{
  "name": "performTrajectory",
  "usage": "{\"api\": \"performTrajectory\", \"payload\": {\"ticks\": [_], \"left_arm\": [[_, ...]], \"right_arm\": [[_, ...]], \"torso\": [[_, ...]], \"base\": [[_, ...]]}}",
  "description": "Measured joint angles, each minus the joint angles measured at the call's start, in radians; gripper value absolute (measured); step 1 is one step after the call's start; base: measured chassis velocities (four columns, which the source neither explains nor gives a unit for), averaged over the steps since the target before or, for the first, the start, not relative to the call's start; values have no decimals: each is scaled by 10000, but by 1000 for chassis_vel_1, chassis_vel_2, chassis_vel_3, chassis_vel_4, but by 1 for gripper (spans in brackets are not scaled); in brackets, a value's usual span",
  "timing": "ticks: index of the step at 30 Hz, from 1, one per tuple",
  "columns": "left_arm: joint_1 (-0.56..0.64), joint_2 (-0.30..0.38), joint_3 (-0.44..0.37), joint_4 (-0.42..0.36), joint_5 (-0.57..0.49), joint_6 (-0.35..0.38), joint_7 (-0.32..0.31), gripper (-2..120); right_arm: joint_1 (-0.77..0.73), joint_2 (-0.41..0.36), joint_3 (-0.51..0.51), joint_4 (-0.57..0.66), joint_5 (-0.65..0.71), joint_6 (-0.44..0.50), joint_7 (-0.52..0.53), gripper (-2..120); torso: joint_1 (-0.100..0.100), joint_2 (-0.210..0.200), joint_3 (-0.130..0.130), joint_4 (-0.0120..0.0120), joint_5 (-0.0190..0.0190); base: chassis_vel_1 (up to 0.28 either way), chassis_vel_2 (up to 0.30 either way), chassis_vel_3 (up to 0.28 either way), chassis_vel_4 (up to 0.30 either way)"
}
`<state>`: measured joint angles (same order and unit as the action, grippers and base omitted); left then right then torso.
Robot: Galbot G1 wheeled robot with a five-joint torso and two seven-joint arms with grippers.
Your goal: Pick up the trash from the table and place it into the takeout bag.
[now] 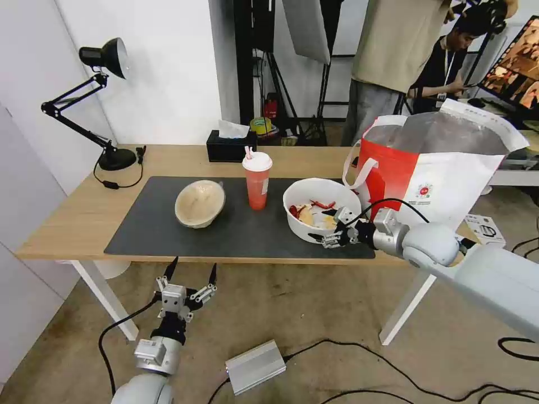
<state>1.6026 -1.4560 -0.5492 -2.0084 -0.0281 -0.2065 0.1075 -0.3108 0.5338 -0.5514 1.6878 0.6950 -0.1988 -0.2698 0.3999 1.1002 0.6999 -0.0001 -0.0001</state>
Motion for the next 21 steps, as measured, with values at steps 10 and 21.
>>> {"api": "performTrajectory", "payload": {"ticks": [10,21], "left_arm": [[-58,9,51,73,0,-4,11,100],[-164,-50,153,217,4,-24,14,100]], "right_arm": [[-12,59,-1,-64,1,-4,-15,28],[75,168,-58,-205,-20,39,-4,0]], "torso": [[1,-1,1,1,1],[1,-2,2,1,0]], "base": [[0,0,0,0],[0,0,0,0]]}}
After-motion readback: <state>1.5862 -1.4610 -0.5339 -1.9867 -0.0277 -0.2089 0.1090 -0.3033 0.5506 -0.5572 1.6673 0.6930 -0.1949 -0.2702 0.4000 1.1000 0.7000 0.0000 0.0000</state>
